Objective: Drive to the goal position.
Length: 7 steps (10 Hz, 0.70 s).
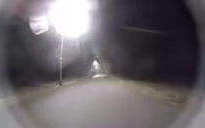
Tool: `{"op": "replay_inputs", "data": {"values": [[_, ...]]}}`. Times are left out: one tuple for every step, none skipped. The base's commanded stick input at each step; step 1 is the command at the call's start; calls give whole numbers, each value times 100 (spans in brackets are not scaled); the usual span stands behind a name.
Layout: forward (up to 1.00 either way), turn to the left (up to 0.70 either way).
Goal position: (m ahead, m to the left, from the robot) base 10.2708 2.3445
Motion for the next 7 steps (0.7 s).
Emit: {"op": "replay_inputs", "data": {"values": [[100,5],[100,5],[100,7],[100,8],[100,9],[100,10],[100,10]]}}
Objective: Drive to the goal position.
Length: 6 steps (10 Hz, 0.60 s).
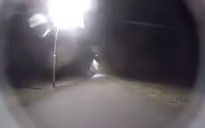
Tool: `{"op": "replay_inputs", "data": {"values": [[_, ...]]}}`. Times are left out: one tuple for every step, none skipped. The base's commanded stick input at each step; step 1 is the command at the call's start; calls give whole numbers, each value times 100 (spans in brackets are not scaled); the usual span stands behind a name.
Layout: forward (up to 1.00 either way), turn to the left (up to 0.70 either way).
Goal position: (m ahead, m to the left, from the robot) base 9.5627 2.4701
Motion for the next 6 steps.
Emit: {"op": "replay_inputs", "data": {"values": [[100,10],[100,10],[100,8],[100,6],[100,5],[100,4]]}}
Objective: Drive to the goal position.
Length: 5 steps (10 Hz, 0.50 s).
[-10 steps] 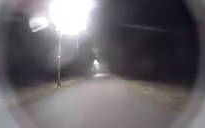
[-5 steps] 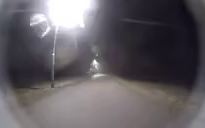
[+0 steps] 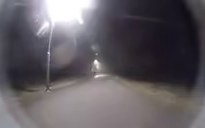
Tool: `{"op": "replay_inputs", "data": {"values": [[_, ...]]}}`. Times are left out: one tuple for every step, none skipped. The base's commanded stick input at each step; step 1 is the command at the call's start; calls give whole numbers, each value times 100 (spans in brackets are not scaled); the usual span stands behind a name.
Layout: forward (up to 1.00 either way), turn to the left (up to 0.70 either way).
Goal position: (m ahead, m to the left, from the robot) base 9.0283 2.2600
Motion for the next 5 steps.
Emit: {"op": "replay_inputs", "data": {"values": [[100,6],[100,8],[100,10],[100,9],[100,9]]}}
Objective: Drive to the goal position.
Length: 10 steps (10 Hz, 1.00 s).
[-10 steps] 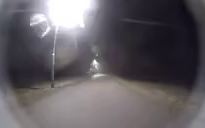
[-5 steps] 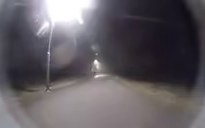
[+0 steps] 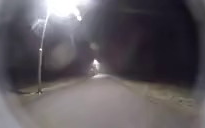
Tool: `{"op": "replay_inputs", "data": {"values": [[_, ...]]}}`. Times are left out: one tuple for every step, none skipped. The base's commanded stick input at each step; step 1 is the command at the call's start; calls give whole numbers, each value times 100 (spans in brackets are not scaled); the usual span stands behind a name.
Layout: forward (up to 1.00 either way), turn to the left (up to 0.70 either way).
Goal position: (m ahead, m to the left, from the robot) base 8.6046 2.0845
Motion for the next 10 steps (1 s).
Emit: {"op": "replay_inputs", "data": {"values": [[100,9],[100,9],[100,9],[100,9],[100,9],[100,8],[100,9],[100,9],[100,9],[100,9]]}}
